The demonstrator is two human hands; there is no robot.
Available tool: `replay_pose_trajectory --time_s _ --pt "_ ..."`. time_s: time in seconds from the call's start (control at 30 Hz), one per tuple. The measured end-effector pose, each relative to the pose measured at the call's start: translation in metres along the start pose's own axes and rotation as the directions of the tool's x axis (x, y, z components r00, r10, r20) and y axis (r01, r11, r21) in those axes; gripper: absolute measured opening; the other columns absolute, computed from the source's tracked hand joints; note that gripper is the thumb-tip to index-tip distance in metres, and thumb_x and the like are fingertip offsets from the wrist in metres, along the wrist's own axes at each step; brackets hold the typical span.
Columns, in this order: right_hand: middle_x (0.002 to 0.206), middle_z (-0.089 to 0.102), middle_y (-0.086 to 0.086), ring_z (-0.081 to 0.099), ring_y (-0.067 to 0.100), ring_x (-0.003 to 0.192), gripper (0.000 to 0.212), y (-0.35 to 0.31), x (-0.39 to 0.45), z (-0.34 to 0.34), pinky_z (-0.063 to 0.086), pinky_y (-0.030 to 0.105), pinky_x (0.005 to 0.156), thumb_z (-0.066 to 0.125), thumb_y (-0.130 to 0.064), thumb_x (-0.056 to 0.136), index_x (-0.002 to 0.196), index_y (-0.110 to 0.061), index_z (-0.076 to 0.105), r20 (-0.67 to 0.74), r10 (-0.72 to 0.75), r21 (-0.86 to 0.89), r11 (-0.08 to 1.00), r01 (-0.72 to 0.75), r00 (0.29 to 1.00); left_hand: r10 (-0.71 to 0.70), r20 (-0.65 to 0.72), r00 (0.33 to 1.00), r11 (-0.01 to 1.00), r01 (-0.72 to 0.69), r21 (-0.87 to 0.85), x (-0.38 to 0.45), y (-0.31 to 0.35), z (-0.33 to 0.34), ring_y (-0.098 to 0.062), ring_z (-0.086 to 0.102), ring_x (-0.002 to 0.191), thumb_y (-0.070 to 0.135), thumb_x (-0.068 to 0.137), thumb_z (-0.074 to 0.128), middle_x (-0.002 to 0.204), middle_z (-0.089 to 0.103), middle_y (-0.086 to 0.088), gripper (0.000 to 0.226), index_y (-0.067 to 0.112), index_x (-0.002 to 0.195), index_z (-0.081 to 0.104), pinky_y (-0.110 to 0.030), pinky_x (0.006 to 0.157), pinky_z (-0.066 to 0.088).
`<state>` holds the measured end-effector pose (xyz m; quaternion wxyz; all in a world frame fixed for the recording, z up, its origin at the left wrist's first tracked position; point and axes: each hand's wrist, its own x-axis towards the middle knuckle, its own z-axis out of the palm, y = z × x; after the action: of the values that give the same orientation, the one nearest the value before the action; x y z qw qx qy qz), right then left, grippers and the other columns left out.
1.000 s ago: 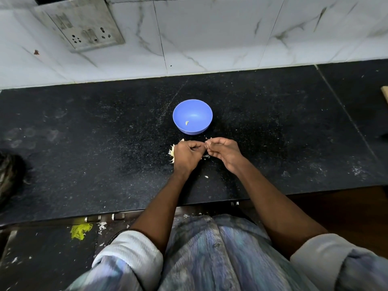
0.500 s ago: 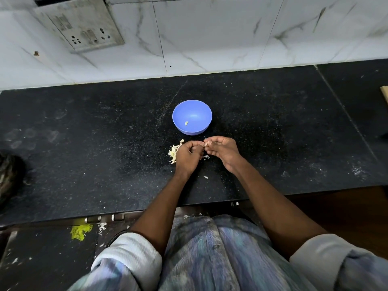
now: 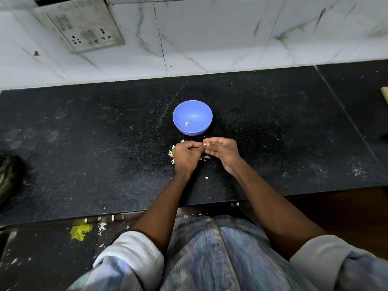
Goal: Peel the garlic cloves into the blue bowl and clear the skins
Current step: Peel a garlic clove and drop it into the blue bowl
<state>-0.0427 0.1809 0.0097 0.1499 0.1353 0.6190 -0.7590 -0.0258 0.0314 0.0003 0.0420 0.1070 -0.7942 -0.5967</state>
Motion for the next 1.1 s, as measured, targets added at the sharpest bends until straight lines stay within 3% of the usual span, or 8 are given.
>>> replay_pose_trajectory --time_s 0.23,0.4,0.57,0.8,1.1 --pt "0.098 0.077 0.022 0.074 0.020 0.087 0.022 0.001 -0.002 0.001 0.059 0.026 0.081 0.073 0.006 0.088 0.110 0.002 0.075 -0.015 -0.066 -0.060 0.996 0.065 0.998 -0.105 -0.008 0.994 0.985 0.103 -0.138 -0.004 0.006 -0.001 -0.012 0.076 0.073 0.015 0.081 0.087 0.079 0.080 0.002 0.007 0.012 0.088 0.086 -0.031 0.075 0.063" --pt "0.094 0.078 0.018 0.075 0.022 0.087 0.022 0.000 -0.003 0.004 0.061 0.030 0.081 0.074 0.005 0.087 0.108 -0.001 0.075 -0.029 -0.109 -0.105 0.989 0.105 0.994 -0.150 -0.021 0.988 0.978 0.145 -0.153 -0.005 0.005 -0.001 -0.012 0.074 0.069 0.017 0.082 0.087 0.076 0.080 0.001 0.009 0.010 0.087 0.085 -0.030 0.070 0.064" --pt "0.098 0.078 0.016 0.077 0.025 0.093 0.021 -0.002 -0.004 0.008 0.063 0.034 0.081 0.074 0.001 0.090 0.111 0.000 0.073 -0.024 -0.092 -0.120 0.989 0.088 0.996 -0.137 -0.032 0.990 0.988 0.134 -0.078 -0.003 0.001 0.000 -0.007 0.074 0.067 0.022 0.083 0.089 0.075 0.079 0.003 0.015 0.009 0.087 0.082 -0.019 0.063 0.058" --pt "0.099 0.077 0.022 0.076 0.031 0.094 0.022 -0.003 -0.003 0.007 0.062 0.035 0.086 0.074 0.004 0.089 0.111 0.004 0.072 -0.036 -0.089 -0.029 0.996 0.088 0.995 -0.118 -0.016 0.993 0.985 0.115 -0.128 0.000 -0.007 -0.002 -0.017 0.075 0.071 0.008 0.099 0.067 0.082 0.079 -0.003 0.012 0.007 0.101 0.079 -0.032 0.071 0.064" --pt "0.095 0.075 0.027 0.077 0.024 0.085 0.020 -0.004 0.000 0.008 0.060 0.025 0.079 0.072 0.009 0.088 0.108 0.010 0.072 -0.055 -0.103 -0.056 0.993 0.100 0.993 0.017 -0.005 1.000 0.999 -0.017 -0.029 -0.002 -0.005 -0.004 -0.008 0.074 0.072 0.007 0.089 0.080 0.083 0.080 0.005 0.009 0.009 0.098 0.082 -0.019 0.069 0.058"
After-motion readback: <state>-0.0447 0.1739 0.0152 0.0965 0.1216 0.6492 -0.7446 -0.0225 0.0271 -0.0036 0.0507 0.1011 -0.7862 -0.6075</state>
